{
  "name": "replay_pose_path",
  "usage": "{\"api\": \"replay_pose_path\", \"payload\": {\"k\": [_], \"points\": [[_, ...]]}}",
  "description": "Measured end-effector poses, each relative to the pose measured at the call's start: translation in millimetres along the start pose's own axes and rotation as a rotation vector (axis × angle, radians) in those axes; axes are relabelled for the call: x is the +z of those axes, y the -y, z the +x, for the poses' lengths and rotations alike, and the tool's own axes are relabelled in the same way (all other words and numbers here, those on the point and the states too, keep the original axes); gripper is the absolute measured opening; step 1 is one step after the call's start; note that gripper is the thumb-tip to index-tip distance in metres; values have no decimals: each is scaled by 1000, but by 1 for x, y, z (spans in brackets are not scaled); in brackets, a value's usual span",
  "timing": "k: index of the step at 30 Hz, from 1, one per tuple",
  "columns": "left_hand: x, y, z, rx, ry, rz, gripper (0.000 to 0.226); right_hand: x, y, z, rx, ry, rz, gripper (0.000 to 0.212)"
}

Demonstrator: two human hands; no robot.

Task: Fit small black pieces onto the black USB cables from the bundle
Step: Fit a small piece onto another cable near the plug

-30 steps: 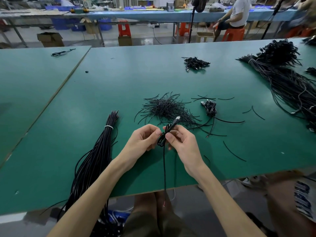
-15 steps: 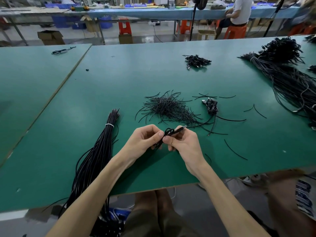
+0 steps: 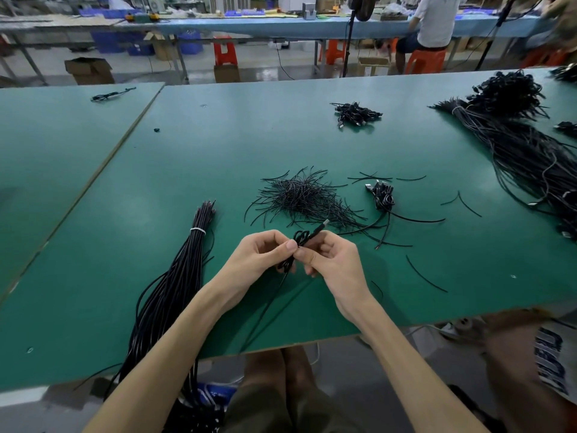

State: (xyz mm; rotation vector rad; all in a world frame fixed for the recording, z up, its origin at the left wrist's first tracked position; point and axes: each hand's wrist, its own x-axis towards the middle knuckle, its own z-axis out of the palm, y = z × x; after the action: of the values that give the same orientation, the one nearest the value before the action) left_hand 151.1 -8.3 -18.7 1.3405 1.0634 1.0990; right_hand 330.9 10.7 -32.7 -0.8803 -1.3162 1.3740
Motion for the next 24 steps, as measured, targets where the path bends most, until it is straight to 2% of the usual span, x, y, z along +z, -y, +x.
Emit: {"api": "replay_pose_path", "payload": {"k": [3, 8, 13, 16, 24], "points": [[0, 2, 0, 2, -4, -25, 31, 0, -1, 0, -32, 22, 7, 2], [2, 6, 0, 17, -68, 56, 32, 0, -3, 1, -15, -48, -10, 6], [7, 10, -2, 98, -130, 186, 9, -1, -4, 1, -16, -35, -41, 7], [7, 10, -1, 139, -183, 250, 19, 1, -3, 1, -17, -17, -54, 13], [5, 8, -1, 108, -152, 181, 22, 2, -2, 2, -5, -19, -80, 17]]}}
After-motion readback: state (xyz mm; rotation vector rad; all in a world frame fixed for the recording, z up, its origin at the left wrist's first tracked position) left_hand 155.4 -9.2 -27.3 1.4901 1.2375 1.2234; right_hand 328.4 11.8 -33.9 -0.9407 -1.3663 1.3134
